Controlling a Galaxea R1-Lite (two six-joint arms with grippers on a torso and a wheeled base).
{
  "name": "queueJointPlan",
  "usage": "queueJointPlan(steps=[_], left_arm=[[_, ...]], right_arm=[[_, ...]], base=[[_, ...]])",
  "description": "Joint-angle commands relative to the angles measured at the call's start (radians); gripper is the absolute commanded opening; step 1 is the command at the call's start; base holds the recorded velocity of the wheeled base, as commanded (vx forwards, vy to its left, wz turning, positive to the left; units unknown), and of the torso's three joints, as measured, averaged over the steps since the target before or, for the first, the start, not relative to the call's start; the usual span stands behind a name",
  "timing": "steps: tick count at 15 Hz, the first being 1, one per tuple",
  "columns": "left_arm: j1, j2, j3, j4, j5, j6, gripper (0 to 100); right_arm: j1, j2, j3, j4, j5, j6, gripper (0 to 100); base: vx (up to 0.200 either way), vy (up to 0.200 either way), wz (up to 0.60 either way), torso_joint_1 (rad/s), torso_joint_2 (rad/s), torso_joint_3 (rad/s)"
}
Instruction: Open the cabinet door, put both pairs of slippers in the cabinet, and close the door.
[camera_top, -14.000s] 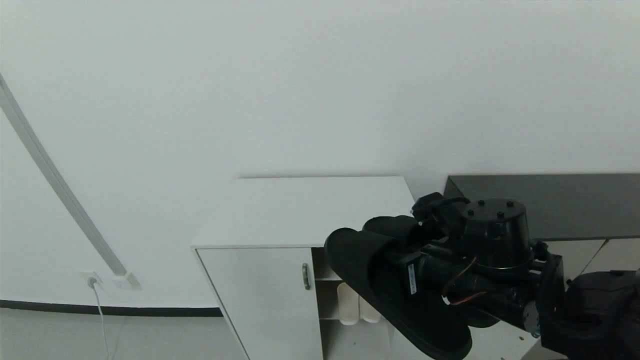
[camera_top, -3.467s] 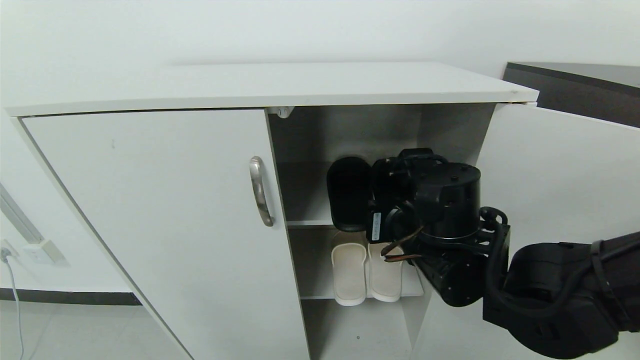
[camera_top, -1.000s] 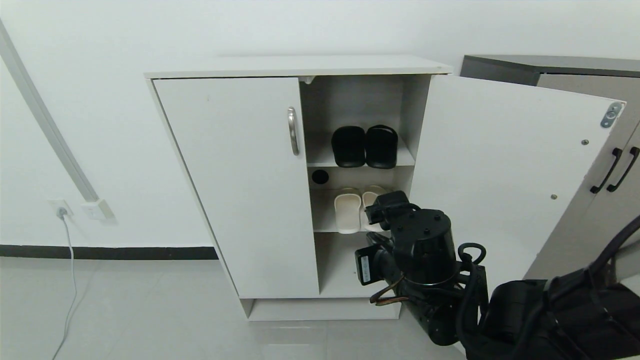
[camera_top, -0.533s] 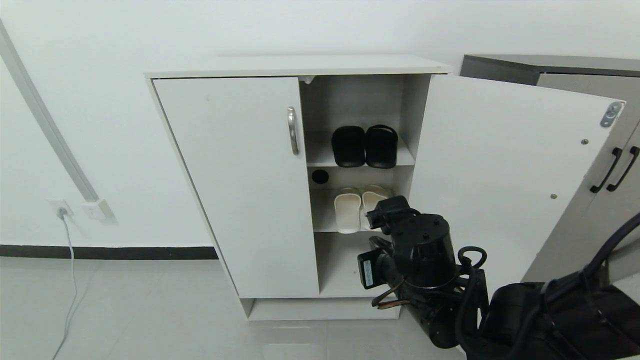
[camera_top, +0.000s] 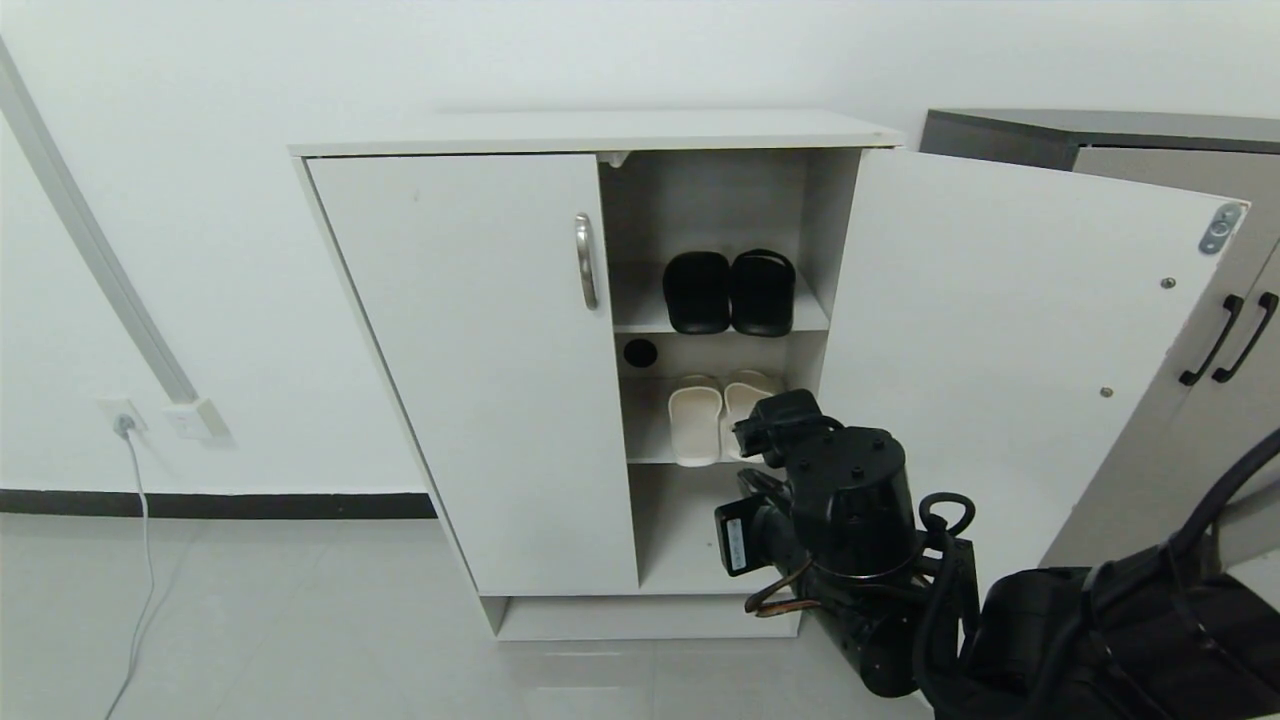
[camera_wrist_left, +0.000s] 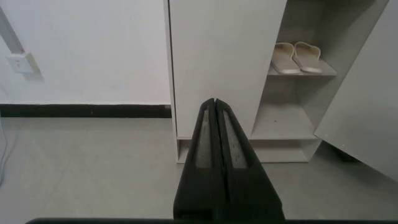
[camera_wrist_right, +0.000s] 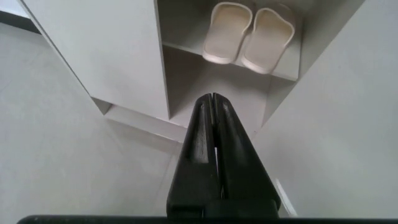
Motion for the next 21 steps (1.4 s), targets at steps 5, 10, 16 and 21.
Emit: queueJointPlan(steps=[5,10,16,21], left_arm=[[0.0,0.001,0.0,0.0,0.0,0.0,0],[0.0,0.001,-0.002,0.0,0.0,0.0,0],[0.0,0.001,0.0,0.0,0.0,0.0,0],[0.0,0.001,-0.002,0.0,0.0,-0.002,0]], right_arm=[[-0.001,0.002,-0.001,0.001,0.0,-0.001,0],[-0.014,0.006,0.001,0.001,0.004,-0.001,0],[-0.014,0.009,0.001,-0.001,0.004,-0.001,0],[-0.014,-0.003,0.011,-0.001,0.0,-0.001,0]], base=[[0.0,0.0,0.0,0.012,-0.2,-0.239],[0.0,0.0,0.0,0.068,-0.47,-0.361],[0.0,0.0,0.0,0.137,-0.47,-0.339],[0.0,0.0,0.0,0.171,-0.49,-0.315]])
